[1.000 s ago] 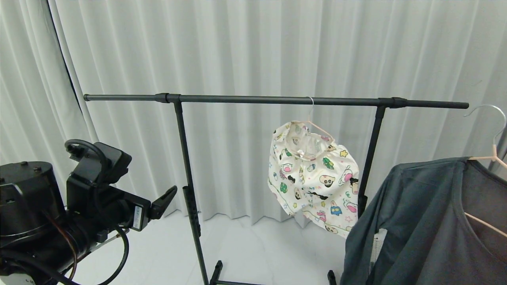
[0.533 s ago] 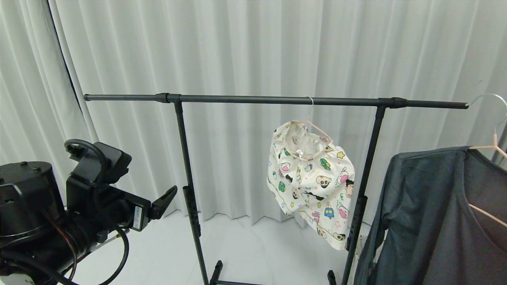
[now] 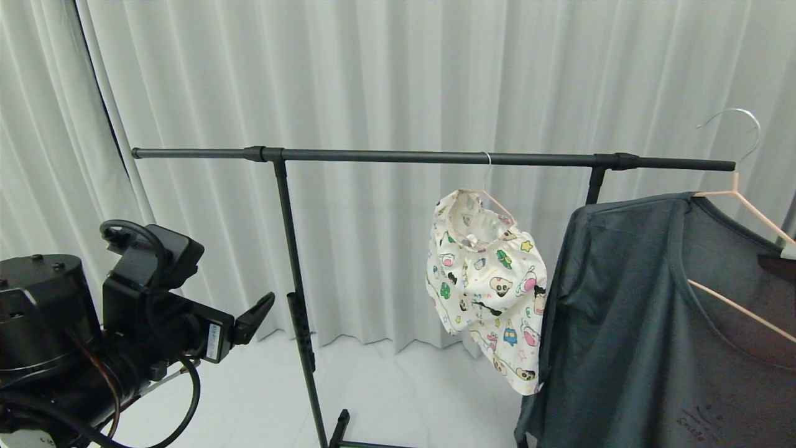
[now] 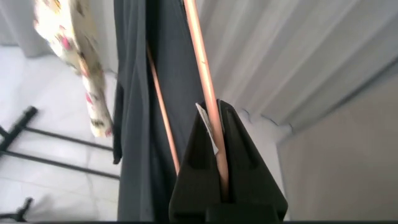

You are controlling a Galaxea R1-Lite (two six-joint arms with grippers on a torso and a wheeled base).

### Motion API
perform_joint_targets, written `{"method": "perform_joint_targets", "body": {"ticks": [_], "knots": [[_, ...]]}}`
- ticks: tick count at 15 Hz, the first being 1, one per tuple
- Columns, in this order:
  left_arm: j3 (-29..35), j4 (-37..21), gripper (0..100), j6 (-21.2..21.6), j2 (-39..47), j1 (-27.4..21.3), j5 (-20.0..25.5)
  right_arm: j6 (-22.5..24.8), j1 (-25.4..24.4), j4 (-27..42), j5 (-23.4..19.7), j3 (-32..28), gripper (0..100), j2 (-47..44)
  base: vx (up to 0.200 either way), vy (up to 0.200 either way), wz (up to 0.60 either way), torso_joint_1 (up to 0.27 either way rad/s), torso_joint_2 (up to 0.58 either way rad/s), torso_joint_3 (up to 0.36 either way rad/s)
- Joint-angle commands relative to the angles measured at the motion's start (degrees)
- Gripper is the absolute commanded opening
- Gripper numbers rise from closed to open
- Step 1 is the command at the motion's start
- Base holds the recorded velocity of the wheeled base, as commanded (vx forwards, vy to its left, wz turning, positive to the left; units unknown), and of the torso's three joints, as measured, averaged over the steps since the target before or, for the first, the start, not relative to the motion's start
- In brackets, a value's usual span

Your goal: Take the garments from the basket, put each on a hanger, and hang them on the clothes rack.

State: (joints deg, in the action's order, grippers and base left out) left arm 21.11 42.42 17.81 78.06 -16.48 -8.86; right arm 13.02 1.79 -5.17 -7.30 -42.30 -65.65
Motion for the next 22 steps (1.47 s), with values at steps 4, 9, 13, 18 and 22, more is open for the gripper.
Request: {"method": "perform_joint_targets", "body": {"ticks": [4,9,13,18,22], "knots": [[0.2,0.0,100,-0.6,0.3,0.1,-2.0,-0.7,-2.6,-2.0,0.1,-3.1,0,-6.2,0.000,0.000,0.00,0.000,0.00,0.000],[0.2,0.0,100,-0.5,0.3,0.0,-2.0,-0.7,-2.9,-2.0,0.0,-3.2,0,-6.8,0.200,0.000,0.00,-0.004,0.00,0.003],[0.2,0.0,100,-0.5,0.2,0.0,-2.0,-0.7,-4.2,-2.0,0.0,-3.2,0,-7.0,0.200,0.000,0.00,0.005,0.00,0.001],[0.2,0.0,100,-0.5,0.1,0.0,-2.0,-0.7,-5.5,-1.9,0.2,-3.0,0,-7.1,0.200,0.000,0.00,0.002,0.00,0.003],[0.2,0.0,100,-0.6,0.0,0.0,-2.0,-0.8,-5.6,-1.8,0.4,-2.9,0,-9.1,0.050,0.000,0.00,0.002,0.00,0.001]]}}
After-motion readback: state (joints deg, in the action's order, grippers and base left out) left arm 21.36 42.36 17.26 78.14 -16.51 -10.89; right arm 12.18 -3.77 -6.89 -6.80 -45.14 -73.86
